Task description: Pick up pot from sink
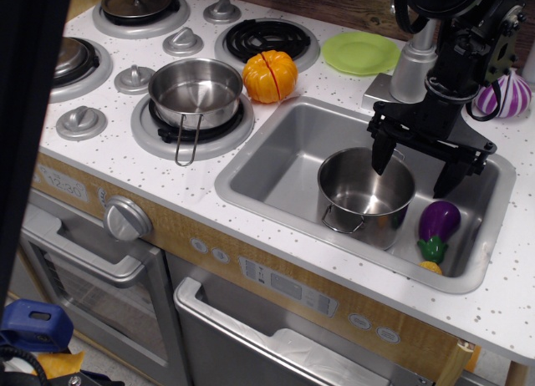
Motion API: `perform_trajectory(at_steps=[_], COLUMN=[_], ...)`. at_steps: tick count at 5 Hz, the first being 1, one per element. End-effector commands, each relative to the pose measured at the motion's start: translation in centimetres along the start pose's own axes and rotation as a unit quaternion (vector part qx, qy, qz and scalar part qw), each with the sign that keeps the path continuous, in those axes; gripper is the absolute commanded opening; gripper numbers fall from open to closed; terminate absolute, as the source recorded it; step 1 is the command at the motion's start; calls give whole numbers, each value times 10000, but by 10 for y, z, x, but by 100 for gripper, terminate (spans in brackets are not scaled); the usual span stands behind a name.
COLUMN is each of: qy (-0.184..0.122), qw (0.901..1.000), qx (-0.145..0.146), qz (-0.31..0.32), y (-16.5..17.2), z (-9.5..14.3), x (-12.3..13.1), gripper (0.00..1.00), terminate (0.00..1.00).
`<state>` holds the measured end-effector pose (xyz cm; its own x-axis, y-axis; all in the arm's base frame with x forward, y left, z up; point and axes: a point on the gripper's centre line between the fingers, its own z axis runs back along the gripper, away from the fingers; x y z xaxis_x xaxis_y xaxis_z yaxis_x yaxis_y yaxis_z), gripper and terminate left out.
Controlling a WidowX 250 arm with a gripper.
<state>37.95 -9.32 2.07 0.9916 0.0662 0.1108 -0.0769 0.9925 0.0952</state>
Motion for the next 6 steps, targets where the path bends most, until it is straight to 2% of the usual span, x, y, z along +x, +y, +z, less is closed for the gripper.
perform_trajectory(at_steps=[1,6], qy=[0,-576], qw=[10000,9975], qx=[0,-417], qz=[0,35], y=[0,8], z=[0,-46], x=[0,-4], gripper=[100,100], terminate=[0,0])
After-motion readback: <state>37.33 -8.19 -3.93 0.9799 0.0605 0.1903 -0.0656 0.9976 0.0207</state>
